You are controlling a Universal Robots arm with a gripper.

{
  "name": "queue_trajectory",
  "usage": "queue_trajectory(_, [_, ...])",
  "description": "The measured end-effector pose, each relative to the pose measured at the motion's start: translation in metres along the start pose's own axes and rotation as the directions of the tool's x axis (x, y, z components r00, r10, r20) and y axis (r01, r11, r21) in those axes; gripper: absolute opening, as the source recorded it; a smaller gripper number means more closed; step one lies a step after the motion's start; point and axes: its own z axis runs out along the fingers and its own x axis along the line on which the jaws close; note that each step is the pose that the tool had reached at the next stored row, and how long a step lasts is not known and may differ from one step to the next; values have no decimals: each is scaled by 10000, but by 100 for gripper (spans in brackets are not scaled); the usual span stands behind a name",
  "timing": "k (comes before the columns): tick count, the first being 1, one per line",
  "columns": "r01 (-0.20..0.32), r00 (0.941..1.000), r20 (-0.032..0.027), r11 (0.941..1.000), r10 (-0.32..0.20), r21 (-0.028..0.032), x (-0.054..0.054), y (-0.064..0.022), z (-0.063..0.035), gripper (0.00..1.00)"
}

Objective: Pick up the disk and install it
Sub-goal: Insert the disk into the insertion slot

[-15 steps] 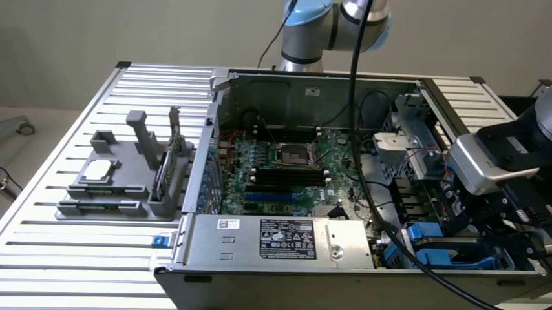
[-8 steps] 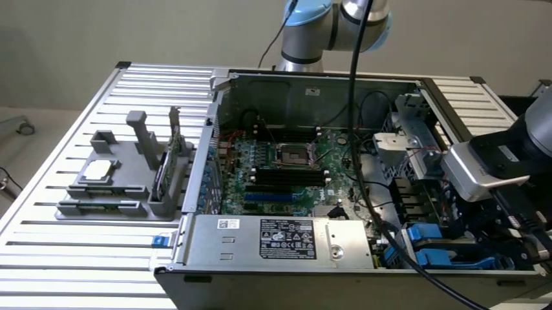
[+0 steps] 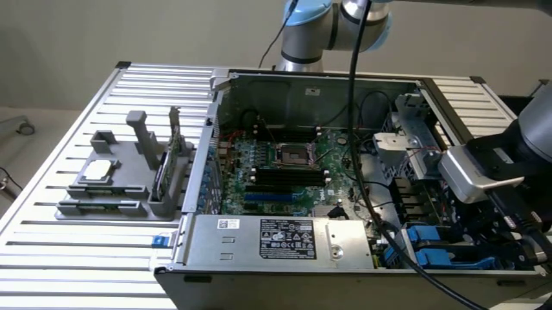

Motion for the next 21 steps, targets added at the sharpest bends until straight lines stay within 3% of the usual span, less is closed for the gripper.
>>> queue_trajectory(2, [-9,10000,31,10000,9,-43,-2,2,-55,11])
queue_trajectory(14, [-16,10000,16,10000,16,-71,-28,-17,-571,11])
queue_trajectory(21, [-16,10000,18,10000,17,-73,-27,-17,-579,11])
